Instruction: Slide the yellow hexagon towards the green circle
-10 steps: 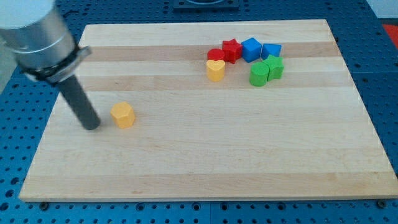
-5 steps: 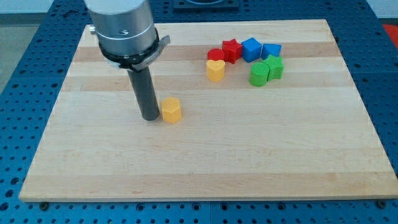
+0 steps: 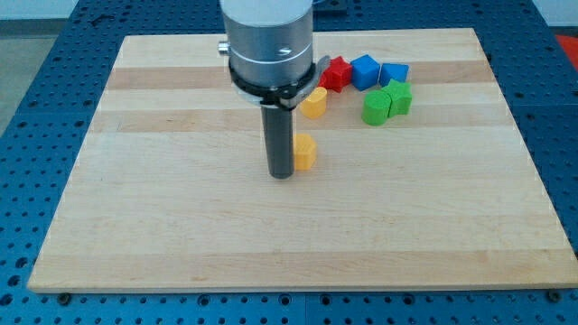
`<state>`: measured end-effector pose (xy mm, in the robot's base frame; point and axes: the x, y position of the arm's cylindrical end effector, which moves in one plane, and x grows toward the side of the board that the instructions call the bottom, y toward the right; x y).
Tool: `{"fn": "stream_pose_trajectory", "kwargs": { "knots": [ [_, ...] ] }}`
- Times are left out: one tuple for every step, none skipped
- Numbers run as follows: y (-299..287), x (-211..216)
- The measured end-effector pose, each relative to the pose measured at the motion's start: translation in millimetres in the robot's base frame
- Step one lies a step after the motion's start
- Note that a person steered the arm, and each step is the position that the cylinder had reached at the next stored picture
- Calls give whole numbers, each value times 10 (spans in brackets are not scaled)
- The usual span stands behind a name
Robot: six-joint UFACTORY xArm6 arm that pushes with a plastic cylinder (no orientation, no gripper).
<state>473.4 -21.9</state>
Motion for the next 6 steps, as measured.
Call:
{"fn": "stream_pose_trajectory", "kwargs": {
  "knots": [
    [214, -183],
    [352, -220],
    [352, -134],
    [352, -163],
    [354, -304],
    [385, -364]
  ]
}}
